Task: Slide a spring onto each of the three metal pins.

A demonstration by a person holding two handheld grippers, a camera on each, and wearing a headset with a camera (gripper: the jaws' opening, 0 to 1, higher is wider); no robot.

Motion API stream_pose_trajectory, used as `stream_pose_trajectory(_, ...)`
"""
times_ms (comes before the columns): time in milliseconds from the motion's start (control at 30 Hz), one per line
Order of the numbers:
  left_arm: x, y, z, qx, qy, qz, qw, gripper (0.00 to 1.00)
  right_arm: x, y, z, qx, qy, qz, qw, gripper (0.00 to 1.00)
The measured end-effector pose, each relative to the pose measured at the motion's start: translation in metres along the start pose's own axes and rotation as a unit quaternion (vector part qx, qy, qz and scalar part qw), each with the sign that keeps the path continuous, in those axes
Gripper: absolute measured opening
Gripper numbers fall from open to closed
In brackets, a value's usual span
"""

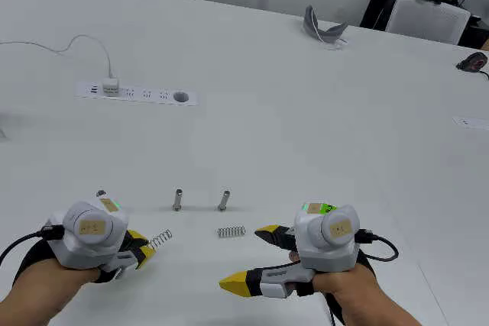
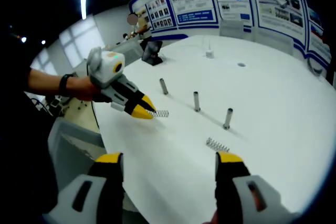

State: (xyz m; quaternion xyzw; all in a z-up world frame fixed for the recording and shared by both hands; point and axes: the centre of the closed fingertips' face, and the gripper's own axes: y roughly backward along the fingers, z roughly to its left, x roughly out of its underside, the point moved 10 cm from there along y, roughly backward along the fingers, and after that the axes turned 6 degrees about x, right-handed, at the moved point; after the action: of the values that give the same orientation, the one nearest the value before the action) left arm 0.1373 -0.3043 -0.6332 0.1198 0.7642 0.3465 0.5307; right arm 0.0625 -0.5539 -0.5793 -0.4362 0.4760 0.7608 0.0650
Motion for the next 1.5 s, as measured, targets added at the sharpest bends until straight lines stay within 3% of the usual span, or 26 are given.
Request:
stream_pose_trajectory(133,0.004,0.009,-0.004,0.005,0.021,-0.014,0.9997,0.11,-0.001,-0.003,0.003,-0.007,0.001,-0.002,1.0,0.72)
stream_pose_trajectory(733,0.021,0.042,-0.015,-0.01,0.021,-0.035,0.9991,0.11,-0.008,-0.026,0.023,-0.04,0.009,0.001,0.9992,0.7)
stream_pose_trajectory(1133,0.02,0.06,-0.027,-0.007,0.008,-0.044,0.999,0.11,-0.018,-0.035,0.032,-0.063,0.018,0.001,0.9979,0.69)
stream_pose_trajectory(1500,0.006,0.068,-0.033,0.004,-0.019,-0.052,0.9985,0.11,-0.025,-0.039,0.041,-0.088,0.027,-0.004,0.9958,0.63)
